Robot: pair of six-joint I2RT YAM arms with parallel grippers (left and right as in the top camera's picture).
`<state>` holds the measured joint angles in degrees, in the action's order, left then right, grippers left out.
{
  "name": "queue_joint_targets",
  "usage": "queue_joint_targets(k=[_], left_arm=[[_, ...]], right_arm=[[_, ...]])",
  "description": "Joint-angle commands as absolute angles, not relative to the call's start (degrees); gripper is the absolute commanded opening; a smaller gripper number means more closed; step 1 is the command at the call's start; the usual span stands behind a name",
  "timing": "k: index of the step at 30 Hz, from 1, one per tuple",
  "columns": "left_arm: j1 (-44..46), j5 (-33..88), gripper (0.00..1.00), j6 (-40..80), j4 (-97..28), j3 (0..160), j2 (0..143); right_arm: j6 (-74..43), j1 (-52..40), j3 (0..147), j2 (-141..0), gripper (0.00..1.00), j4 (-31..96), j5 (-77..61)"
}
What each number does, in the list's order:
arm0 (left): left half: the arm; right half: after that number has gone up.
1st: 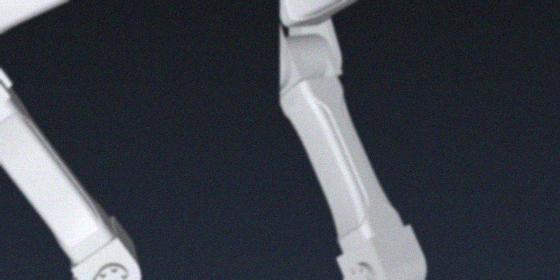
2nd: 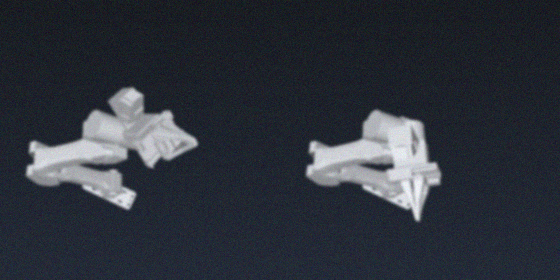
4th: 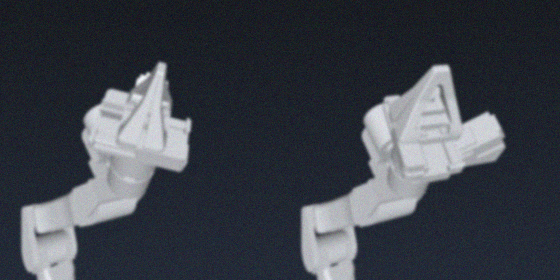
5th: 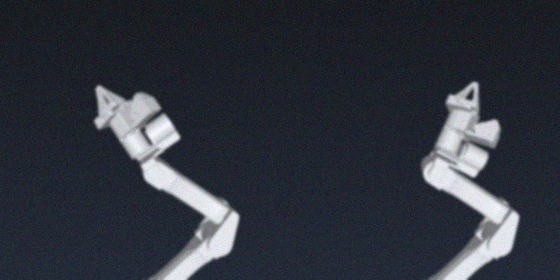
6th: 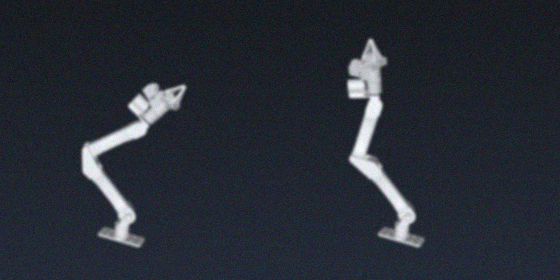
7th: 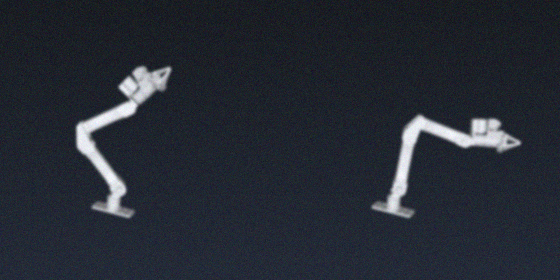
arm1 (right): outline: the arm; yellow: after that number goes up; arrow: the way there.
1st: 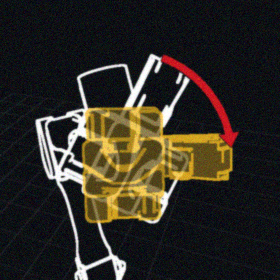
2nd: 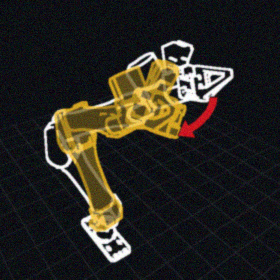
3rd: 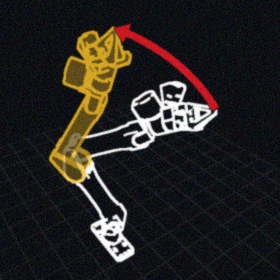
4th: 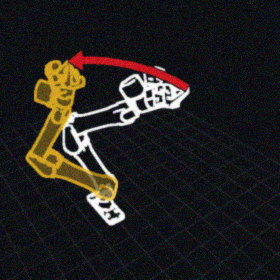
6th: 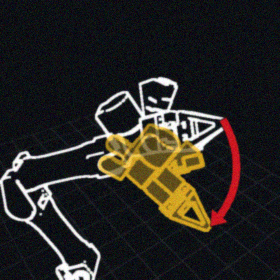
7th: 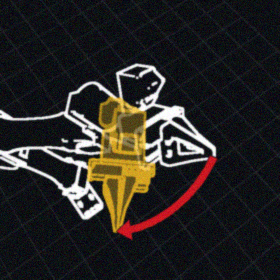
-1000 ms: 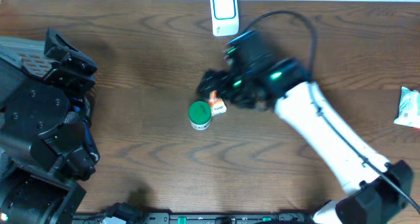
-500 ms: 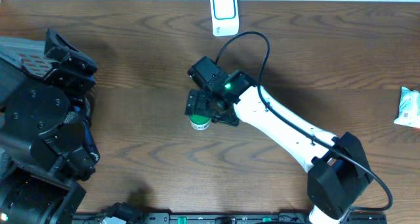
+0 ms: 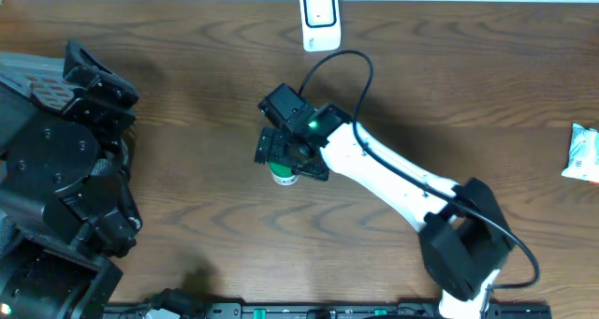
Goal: Scan the item barcode
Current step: 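Move the right gripper to the green-lidded jar and grasp its lid, then lift the jar and hold its label under the white scanner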
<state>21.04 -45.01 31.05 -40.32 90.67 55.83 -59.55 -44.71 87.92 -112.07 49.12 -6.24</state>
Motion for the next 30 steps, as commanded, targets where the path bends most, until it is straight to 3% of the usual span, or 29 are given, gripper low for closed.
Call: queue_joint_targets(k=[1,11,17,21,30], left_arm=[[20.8,-45.9,0.81,30.2,-40.3,90.9,55.7],[20.8,-45.9,0.82,30.2,-40.3,90.8,55.7],[20.8,-45.9,0.82,30.2,-40.3,90.9,55.7],[20.8,-45.9,0.81,30.2,-40.3,90.9,55.7],[20.8,-45.9,0.81,30.2,-40.3,90.8,55.7]], right_arm=[[-60.4,-45.1,90.2,-115.7,0.99,48.8,-7.2],[-58.4,-45.2,94.1,-122.6,0.9,50.6,-8.4],[-58.2,-45.5,94.1,-122.7,0.7,53.8,-6.5],[-58.0,-45.5,94.3,-122.6,0.5,54.0,-8.8],[-52.5,-45.3,104.9,-122.5,0.52,64.8,-11.2]])
